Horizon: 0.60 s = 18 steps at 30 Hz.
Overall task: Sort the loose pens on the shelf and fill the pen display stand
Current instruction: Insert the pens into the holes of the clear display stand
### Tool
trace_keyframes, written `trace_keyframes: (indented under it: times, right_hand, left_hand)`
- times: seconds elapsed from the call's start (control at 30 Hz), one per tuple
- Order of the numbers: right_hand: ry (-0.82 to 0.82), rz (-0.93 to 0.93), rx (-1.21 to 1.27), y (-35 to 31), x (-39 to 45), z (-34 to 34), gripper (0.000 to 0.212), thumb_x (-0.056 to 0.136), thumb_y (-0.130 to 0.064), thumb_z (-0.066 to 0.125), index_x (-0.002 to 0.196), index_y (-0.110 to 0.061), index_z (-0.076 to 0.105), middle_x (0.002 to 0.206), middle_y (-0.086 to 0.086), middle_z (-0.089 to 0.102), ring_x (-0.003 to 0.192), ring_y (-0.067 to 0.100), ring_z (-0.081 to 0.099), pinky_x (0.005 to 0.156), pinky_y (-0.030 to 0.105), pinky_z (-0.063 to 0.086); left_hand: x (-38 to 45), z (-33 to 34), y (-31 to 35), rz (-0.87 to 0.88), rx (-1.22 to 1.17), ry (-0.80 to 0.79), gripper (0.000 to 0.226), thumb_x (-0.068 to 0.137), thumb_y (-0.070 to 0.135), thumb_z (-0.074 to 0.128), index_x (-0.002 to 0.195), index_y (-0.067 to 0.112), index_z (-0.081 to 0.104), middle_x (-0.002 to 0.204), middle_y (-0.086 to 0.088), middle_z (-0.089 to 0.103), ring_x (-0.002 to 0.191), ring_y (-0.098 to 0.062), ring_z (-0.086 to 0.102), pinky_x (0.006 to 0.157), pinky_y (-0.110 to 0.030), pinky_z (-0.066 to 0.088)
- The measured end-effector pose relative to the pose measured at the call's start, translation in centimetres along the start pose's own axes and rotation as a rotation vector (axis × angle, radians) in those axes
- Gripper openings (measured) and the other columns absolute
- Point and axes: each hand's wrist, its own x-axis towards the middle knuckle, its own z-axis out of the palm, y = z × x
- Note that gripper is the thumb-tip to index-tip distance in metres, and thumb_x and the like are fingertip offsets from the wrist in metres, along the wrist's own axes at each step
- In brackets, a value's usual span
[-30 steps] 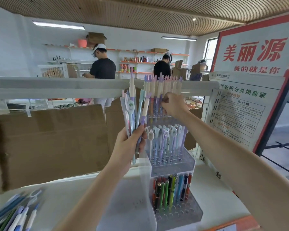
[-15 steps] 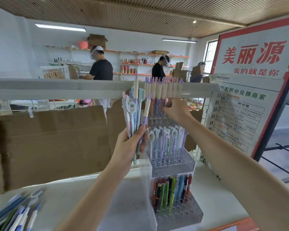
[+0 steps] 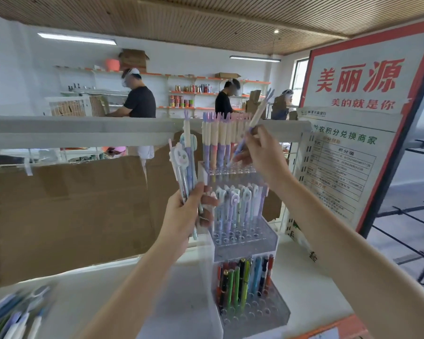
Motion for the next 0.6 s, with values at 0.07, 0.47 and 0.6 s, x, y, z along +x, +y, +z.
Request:
trace_keyframes:
  times: [0.07, 0.47, 0.6]
  right_hand:
    - [0.033, -0.021, -0.061, 0.6, 1.8, -1.0, 0.010, 0.100, -0.016, 0.040, 0.090, -0.017, 0.043, 0.083, 0.015, 0.063, 0.059, 0.018, 0.065, 0.058, 0.031, 0.057]
    - [-0.064, 0.046, -0.571, 4.8, 4.6, 0.9, 0.008, 0.091, -0.009, 0.056, 0.088, -0.007, 0.063, 0.073, 0.004, 0.062, 0.063, 0.014, 0.059, 0.052, 0.022, 0.040]
    - [-0.052, 0.056, -0.630, 5.0, 4.6, 1.3, 0.017, 0.091, -0.010, 0.053, 0.077, -0.009, 0.063, 0.064, 0.001, 0.056, 0.063, 0.016, 0.051, 0.053, 0.023, 0.034]
  left_hand:
    - [0.0, -0.4, 0.0, 0.001, 0.013, -0.020, 0.029, 0.090, 0.037, 0.054, 0.086, 0.010, 0.062, 0.060, -0.006, 0.053, 0.040, -0.013, 0.037, 0.037, -0.022, 0.032]
    - [-0.6, -1.1, 0.8, 0.048, 0.032, -0.061, 0.024, 0.094, 0.033, 0.048, 0.078, 0.016, 0.044, 0.056, -0.001, 0.040, 0.041, -0.011, 0.026, 0.038, -0.019, 0.023]
    - [-1.1, -1.4, 1.1, 0.084, 0.036, -0.086, 0.019, 0.093, 0.027, 0.051, 0.079, 0.016, 0.046, 0.056, 0.002, 0.043, 0.041, -0.010, 0.028, 0.038, -0.019, 0.024]
